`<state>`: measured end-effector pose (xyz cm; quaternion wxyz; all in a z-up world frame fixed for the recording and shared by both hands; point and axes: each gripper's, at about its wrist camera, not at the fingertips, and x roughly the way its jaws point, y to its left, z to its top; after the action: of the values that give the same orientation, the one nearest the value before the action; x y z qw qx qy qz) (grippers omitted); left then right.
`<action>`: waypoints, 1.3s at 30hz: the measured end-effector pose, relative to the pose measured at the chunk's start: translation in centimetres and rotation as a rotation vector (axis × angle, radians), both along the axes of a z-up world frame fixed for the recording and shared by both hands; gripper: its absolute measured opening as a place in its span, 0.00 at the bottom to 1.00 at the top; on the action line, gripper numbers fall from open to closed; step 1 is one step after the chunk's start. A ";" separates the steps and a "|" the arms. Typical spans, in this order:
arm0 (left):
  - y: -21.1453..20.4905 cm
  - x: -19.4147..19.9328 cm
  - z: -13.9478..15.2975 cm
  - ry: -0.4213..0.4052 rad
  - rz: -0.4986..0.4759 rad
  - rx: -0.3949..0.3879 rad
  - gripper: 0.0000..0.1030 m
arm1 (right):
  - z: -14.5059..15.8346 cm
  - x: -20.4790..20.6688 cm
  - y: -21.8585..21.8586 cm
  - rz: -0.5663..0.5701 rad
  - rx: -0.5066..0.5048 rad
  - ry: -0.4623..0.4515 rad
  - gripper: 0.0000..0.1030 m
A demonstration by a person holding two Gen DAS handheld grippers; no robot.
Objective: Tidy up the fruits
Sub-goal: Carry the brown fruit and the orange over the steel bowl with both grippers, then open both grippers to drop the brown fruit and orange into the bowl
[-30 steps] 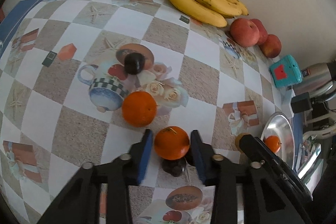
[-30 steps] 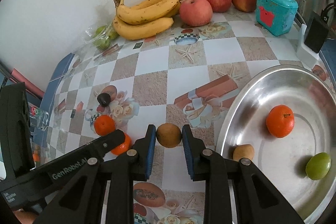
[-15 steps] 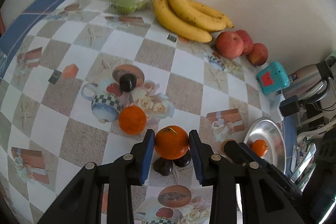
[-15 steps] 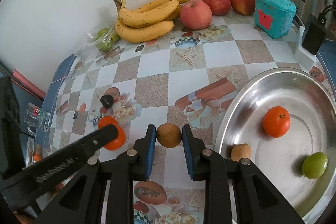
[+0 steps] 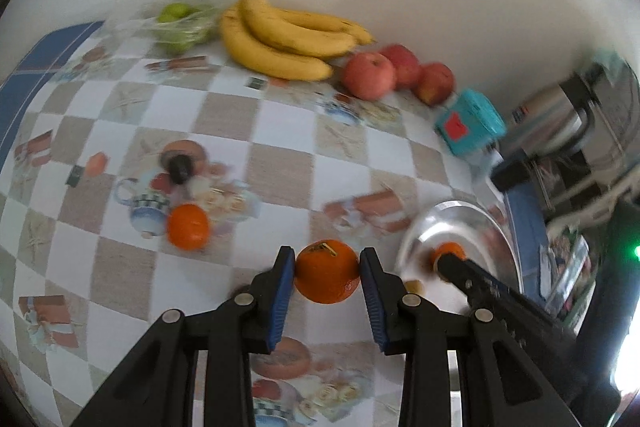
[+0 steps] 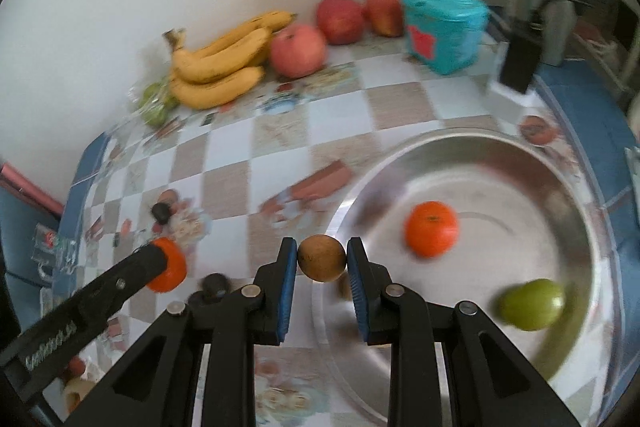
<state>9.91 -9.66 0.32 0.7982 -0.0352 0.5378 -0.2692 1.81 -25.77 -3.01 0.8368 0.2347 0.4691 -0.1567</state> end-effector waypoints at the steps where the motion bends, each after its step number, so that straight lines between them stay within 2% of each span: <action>1: -0.6 -0.5 0.0 -0.002 -0.019 0.003 0.35 | 0.0 -0.4 -0.7 -0.021 -0.005 0.009 0.26; 10: -7.3 -6.2 -0.2 -0.040 -0.247 0.063 0.35 | -0.9 -4.4 -6.1 -0.198 -0.013 0.065 0.26; 14: -9.3 -8.1 -0.8 -0.040 -0.312 0.087 0.35 | -1.1 -5.8 -7.7 -0.243 0.003 0.062 0.26; 26: -11.2 -9.7 -3.4 -0.010 -0.363 0.170 0.35 | -2.8 -5.1 -7.6 -0.211 0.023 0.120 0.26; 35: -11.5 -10.1 -3.6 -0.002 -0.376 0.175 0.37 | -2.9 -5.1 -7.5 -0.215 0.023 0.131 0.30; 36: -11.5 -10.1 -3.5 -0.005 -0.377 0.173 0.38 | -2.8 -5.1 -7.6 -0.216 0.022 0.129 0.32; 39: -11.4 -9.9 -3.2 -0.009 -0.370 0.167 0.42 | -2.3 -5.3 -7.8 -0.221 0.018 0.114 0.33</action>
<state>0.01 -21.10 -2.85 0.7376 0.1318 0.5519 -0.3659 -3.53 -33.52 -5.28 0.7841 0.2832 0.4887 -0.2571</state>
